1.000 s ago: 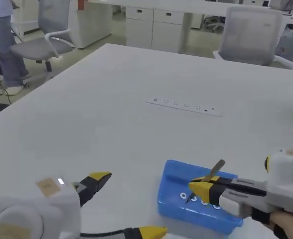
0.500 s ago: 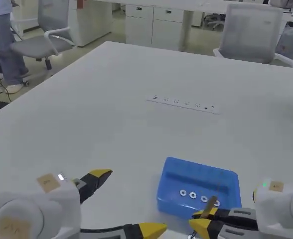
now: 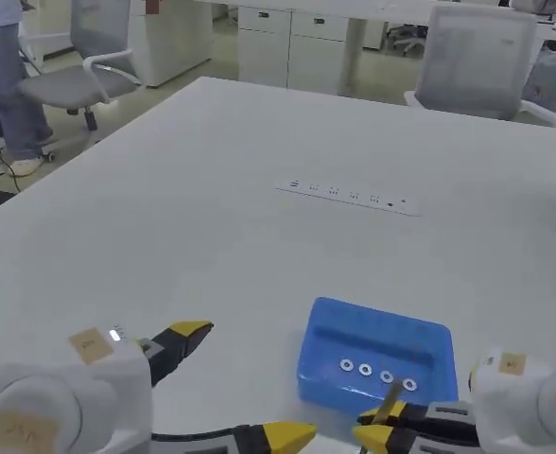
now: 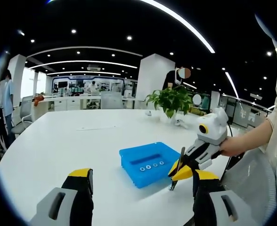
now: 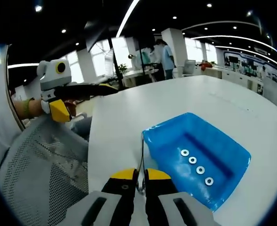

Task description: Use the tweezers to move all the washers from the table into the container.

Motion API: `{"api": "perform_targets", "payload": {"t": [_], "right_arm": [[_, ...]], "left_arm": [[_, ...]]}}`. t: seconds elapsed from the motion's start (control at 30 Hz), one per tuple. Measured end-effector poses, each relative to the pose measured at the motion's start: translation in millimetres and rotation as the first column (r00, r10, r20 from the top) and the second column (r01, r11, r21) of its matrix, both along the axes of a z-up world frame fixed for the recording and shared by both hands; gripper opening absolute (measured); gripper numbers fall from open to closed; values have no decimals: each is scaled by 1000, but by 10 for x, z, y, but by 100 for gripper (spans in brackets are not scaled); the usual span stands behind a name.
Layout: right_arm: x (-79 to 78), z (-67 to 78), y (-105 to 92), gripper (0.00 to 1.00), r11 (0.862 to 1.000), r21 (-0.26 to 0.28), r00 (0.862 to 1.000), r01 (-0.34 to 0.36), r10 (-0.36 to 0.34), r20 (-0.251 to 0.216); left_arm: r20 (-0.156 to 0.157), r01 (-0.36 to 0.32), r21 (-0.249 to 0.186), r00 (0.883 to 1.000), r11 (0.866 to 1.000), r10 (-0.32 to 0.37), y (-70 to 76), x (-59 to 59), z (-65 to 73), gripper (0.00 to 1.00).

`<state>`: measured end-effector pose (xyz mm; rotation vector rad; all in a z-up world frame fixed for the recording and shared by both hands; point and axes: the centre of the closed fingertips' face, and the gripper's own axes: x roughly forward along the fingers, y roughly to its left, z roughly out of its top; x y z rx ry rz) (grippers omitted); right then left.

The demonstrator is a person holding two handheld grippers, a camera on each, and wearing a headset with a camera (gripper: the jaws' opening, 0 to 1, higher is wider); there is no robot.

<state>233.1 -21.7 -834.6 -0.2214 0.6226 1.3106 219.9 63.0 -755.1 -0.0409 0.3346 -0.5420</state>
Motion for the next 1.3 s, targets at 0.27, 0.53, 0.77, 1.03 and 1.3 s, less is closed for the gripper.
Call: {"api": "perform_targets", "payload": {"t": [0.27,0.53,0.77,1.03,1.3], "right_arm": [[-87,2,15,4,997,-33,995,-64,66,78],[-47,-6,23,2,997,-36,996,-65,68,65],[45,151,34,2,997,64,999,31,-29,-38],[137,507,159,3,989,142,999,26,-22,-24],[467,682,350,3,985,165,999,46,-47,5]], "left_arm": [[3,0,-2,1000,1000,0,2,0,7,89],[0,5,6,1000,1000,-5,-3,-1,-4,89],[3,1,1,1000,1000,-1,6,-1,4,89],[4,10,3,1000,1000,-10,-13,-7,2,89],[10,0,-4,1000,1000,0,11,-1,18,89]]}}
